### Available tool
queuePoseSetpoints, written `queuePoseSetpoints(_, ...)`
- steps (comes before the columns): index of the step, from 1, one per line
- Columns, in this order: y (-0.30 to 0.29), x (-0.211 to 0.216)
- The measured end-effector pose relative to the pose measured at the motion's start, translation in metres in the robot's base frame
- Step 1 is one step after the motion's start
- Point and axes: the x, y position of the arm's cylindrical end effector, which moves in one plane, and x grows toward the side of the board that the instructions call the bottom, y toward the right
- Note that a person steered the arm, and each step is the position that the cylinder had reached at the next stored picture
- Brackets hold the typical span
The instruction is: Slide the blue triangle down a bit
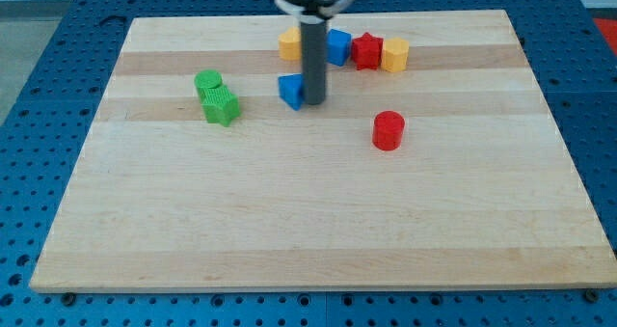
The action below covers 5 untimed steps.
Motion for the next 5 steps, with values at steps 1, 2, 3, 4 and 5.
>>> queuePoseSetpoints(1,-0.045,0.0)
queuePoseSetpoints(2,-0.039,0.0)
queuePoseSetpoints(3,-0.012,-0.013)
queuePoseSetpoints(4,-0.015,-0.036)
queuePoseSetpoints(5,-0.04,-0.04)
